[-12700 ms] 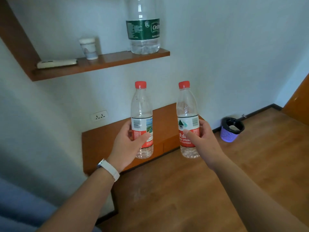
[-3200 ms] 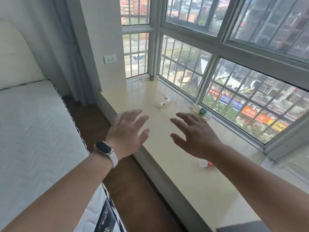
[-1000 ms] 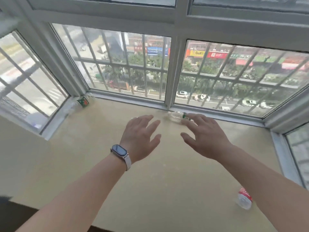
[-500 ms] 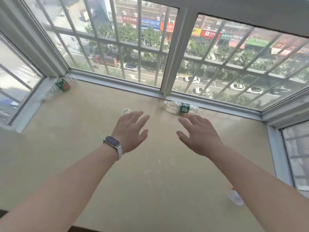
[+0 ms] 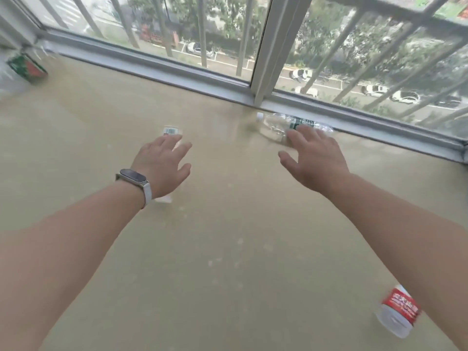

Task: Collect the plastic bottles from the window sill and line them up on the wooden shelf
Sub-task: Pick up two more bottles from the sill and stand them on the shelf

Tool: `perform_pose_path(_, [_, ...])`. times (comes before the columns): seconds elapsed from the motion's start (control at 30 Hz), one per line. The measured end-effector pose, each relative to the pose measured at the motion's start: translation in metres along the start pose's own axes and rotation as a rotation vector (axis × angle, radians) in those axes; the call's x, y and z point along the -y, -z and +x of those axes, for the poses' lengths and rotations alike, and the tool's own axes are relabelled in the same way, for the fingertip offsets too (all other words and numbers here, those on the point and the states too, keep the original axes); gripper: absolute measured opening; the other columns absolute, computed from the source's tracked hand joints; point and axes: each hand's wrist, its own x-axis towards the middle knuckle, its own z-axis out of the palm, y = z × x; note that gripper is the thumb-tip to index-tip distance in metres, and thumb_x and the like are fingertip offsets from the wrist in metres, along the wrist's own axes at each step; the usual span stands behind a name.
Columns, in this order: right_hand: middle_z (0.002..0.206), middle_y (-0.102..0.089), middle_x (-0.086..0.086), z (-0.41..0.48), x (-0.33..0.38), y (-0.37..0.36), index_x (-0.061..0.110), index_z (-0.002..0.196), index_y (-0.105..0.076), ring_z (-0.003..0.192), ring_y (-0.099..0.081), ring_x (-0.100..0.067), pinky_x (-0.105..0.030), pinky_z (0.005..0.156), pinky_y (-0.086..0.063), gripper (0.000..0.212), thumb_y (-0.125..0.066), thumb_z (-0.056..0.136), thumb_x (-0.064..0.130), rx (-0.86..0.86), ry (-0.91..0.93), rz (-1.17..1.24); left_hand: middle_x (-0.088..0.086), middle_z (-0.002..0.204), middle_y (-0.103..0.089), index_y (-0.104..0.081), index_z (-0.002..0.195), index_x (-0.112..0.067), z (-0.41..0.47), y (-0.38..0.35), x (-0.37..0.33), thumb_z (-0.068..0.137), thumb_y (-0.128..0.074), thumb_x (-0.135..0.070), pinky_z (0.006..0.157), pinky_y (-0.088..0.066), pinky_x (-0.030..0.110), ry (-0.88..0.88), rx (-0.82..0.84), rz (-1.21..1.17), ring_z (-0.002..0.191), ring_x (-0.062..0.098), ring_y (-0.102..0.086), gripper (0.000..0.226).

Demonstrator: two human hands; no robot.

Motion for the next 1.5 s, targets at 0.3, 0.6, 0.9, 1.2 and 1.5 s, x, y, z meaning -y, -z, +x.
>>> perform_pose_path(0.3, [0.149,-0.039,-0.009,0.062,-0.015,-0.064,0.021,0.145,-0.039,0.135,-0.035,-0.031,-0.046,0.106,-0.029,0.057,-0.047,0.095,0.049,-0.001,-0.059,0.009,0.023,0.138,-0.055,-0.062,0.124,-0.006,0.013,-0.048,0.038,0.092,-0.031,-0.03,0.093,-0.049,0.054,-0.09,-0.004,0.013,0.123,0.044,-0.053,0.05])
perform_pose_path(0.6, [0.157,-0.027,-0.012,0.093,-0.026,-0.094,0.02,0.151,-0.028,0.144,-0.024,-0.03,-0.047,0.111,-0.026,0.071,-0.054,0.091,0.047,0.062,-0.137,-0.043,0.008,0.165,-0.02,-0.034,0.154,-0.027,0.027,-0.054,0.065,0.083,-0.047,0.007,0.115,-0.022,0.044,-0.187,0.117,0.213,0.152,0.03,-0.016,0.079])
perform_pose_path(0.9, [0.137,-0.042,-0.012,0.122,-0.036,-0.106,0.015,0.142,-0.034,0.123,-0.04,-0.036,-0.048,0.1,-0.035,0.066,-0.063,0.083,0.023,0.004,-0.143,-0.119,0.003,0.166,0.015,0.0,0.157,-0.039,0.046,-0.041,0.066,0.089,-0.042,-0.003,0.121,-0.008,0.04,-0.203,0.351,0.462,0.152,0.03,0.011,0.088])
perform_pose_path(1.2, [0.123,-0.05,-0.016,0.132,-0.058,-0.116,0.012,0.13,-0.039,0.116,-0.045,-0.037,-0.052,0.104,-0.032,0.052,-0.059,0.082,0.012,-0.017,-0.155,-0.134,0.005,0.139,-0.053,-0.052,0.136,-0.026,0.04,-0.06,0.06,0.077,-0.075,-0.027,0.112,-0.025,0.049,-0.207,0.166,0.326,0.137,0.033,-0.04,0.063])
perform_pose_path(1.5, [0.117,-0.054,-0.02,0.12,-0.062,-0.109,0.012,0.128,-0.043,0.105,-0.053,-0.041,-0.045,0.083,-0.041,0.052,-0.065,0.083,0.029,0.072,-0.104,-0.148,0.012,0.109,-0.065,-0.061,0.123,-0.015,0.019,-0.062,0.035,0.066,-0.083,-0.046,0.093,-0.043,0.047,-0.118,0.019,0.106,0.101,0.037,-0.061,0.069])
